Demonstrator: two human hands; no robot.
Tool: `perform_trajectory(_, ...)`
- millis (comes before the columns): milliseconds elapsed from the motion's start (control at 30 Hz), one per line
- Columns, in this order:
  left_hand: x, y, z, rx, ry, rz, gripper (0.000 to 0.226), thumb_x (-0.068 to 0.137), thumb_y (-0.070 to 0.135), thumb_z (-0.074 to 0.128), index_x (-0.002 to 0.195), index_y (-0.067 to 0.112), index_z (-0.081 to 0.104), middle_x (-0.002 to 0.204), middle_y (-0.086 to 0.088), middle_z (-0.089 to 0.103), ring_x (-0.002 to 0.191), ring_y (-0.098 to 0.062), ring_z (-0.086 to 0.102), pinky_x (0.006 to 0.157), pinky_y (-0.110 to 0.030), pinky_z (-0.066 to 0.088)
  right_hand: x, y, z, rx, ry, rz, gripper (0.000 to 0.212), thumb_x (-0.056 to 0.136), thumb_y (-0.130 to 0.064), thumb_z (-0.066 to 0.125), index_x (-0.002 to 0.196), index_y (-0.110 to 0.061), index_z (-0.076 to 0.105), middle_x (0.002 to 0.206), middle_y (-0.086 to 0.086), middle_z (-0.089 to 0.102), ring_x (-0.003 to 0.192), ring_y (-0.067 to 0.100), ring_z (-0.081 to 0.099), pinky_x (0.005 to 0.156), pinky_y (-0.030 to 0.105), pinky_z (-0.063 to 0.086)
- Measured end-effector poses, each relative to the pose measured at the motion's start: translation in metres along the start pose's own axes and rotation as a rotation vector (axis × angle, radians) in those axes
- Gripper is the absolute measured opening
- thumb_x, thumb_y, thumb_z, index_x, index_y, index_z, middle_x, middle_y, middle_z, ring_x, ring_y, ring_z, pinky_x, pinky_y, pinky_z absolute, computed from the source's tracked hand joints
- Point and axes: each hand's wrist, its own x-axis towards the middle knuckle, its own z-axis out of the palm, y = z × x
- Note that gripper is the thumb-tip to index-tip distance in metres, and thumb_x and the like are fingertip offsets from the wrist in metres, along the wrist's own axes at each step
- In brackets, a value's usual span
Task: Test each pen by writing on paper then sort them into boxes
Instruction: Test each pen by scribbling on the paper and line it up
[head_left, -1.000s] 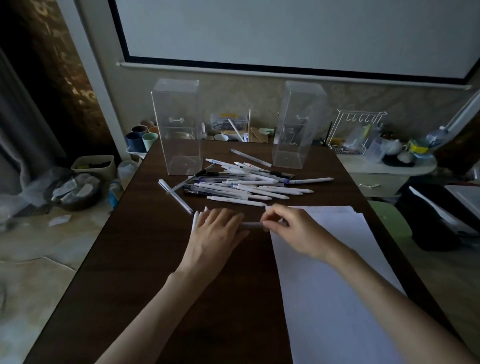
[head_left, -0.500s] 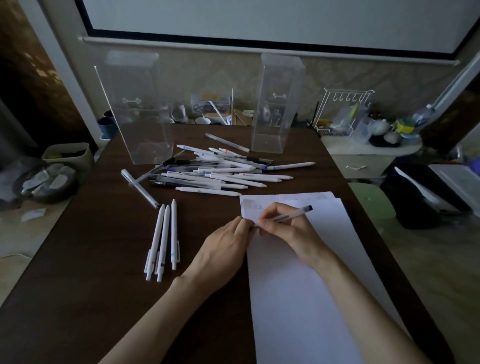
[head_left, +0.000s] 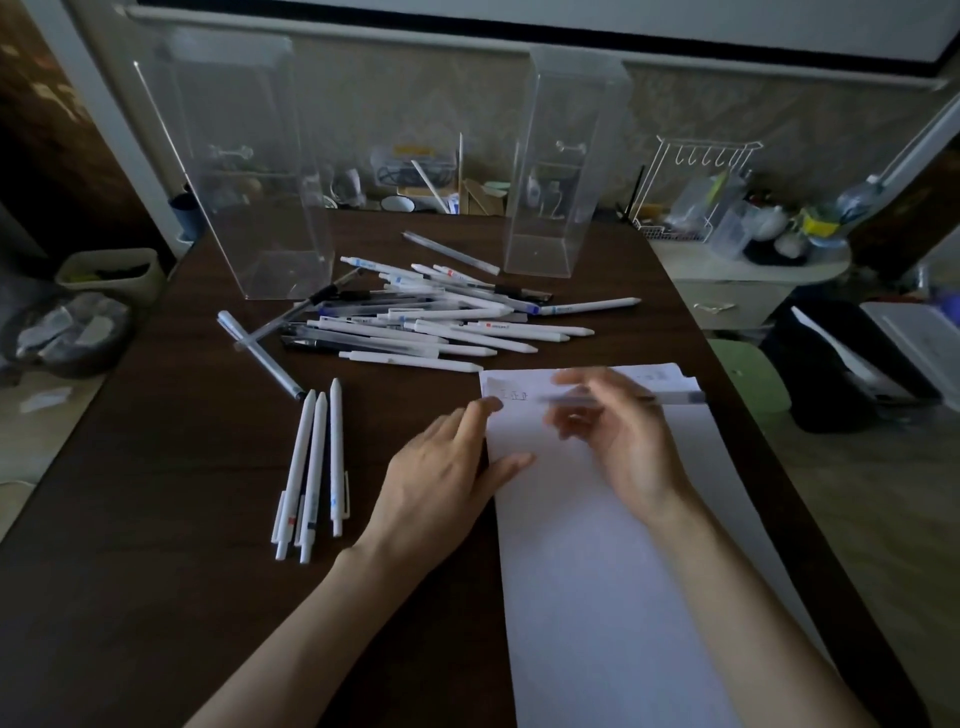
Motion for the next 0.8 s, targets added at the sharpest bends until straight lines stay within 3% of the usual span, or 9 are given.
perform_trajectory(100,-0.001,-0.003,0.006,0.221,0.024,0.075,0.061,0.092,0.063,0.022,0.139,0.027,0.04,0.093,-0.003,0.048,0.081,-0.018,0.049,0.067,-0.032,0.042,0.013,-0.007,-0.002,-0.267,0.199,-0.052,0.02,0.094,-0.02,0.054,0.086,-0.007,0.066,0.074,0.005,0.071,0.07,0.009,0.063,0.061,0.019,0.047)
perform_trajectory(167,-0.001,-0.006,0.011,0.305,0.039,0.094,0.058,0.091,0.062,0.026,0.134,0.03,0.049,0.091,-0.004,0.045,0.079,-0.02,0.047,0.065,-0.033,0.04,0.024,-0.009,0.002,-0.49,0.205,-0.089,0.021,0.089,-0.02,0.063,0.074,-0.006,0.057,0.062,0.004,0.063,0.054,0.002,0.054,0.053,0.014,0.04)
perform_trajectory(267,-0.002,-0.009,0.015,0.333,0.042,0.092,0.054,0.088,0.06,0.033,0.124,0.029,0.059,0.09,-0.004,0.046,0.079,-0.022,0.048,0.065,-0.034,0.041,0.041,-0.004,0.011,-0.709,0.192,-0.078,0.029,0.087,-0.012,0.064,0.067,-0.007,0.043,0.057,0.009,0.05,0.049,0.009,0.043,0.047,0.018,0.033)
perform_trajectory(367,-0.002,-0.011,0.017,0.333,0.042,0.092,0.053,0.087,0.059,0.035,0.123,0.029,0.06,0.09,-0.003,0.046,0.079,-0.022,0.048,0.065,-0.034,0.039,0.048,0.008,0.013,-0.735,0.245,-0.099,0.029,0.082,-0.003,0.058,0.062,-0.007,0.037,0.055,0.013,0.041,0.051,0.019,0.039,0.048,0.027,0.031)
perform_trajectory(533,-0.002,-0.011,0.016,0.319,0.029,0.072,0.052,0.087,0.059,0.036,0.123,0.029,0.059,0.09,-0.003,0.046,0.079,-0.022,0.047,0.066,-0.033,0.038,0.05,0.017,0.007,-0.711,0.288,-0.082,0.029,0.081,-0.002,0.059,0.061,-0.01,0.039,0.048,0.004,0.045,0.047,0.015,0.044,0.049,0.027,0.038)
perform_trajectory(633,-0.002,-0.011,0.015,0.31,0.018,0.068,0.053,0.087,0.059,0.035,0.123,0.029,0.059,0.09,-0.004,0.047,0.079,-0.022,0.048,0.065,-0.034,0.039,0.052,0.019,0.007,-0.761,0.251,-0.101,0.025,0.083,-0.004,0.058,0.065,-0.004,0.042,0.051,0.011,0.046,0.05,0.02,0.046,0.05,0.031,0.04)
perform_trajectory(700,-0.001,-0.011,0.015,0.301,0.017,0.065,0.053,0.086,0.059,0.036,0.123,0.029,0.06,0.09,-0.004,0.047,0.078,-0.023,0.048,0.065,-0.034,0.039,0.052,0.021,0.007,-0.793,0.235,-0.131,0.025,0.083,-0.003,0.057,0.065,-0.002,0.04,0.053,0.013,0.039,0.051,0.023,0.04,0.049,0.033,0.035)
perform_trajectory(800,-0.001,-0.011,0.015,0.298,0.015,0.068,0.053,0.086,0.059,0.036,0.122,0.029,0.06,0.09,-0.004,0.047,0.079,-0.022,0.048,0.066,-0.034,0.039,0.052,0.021,0.007,-0.797,0.237,-0.153,0.028,0.082,-0.001,0.056,0.063,-0.006,0.036,0.052,0.001,0.031,0.05,0.013,0.03,0.049,0.028,0.025)
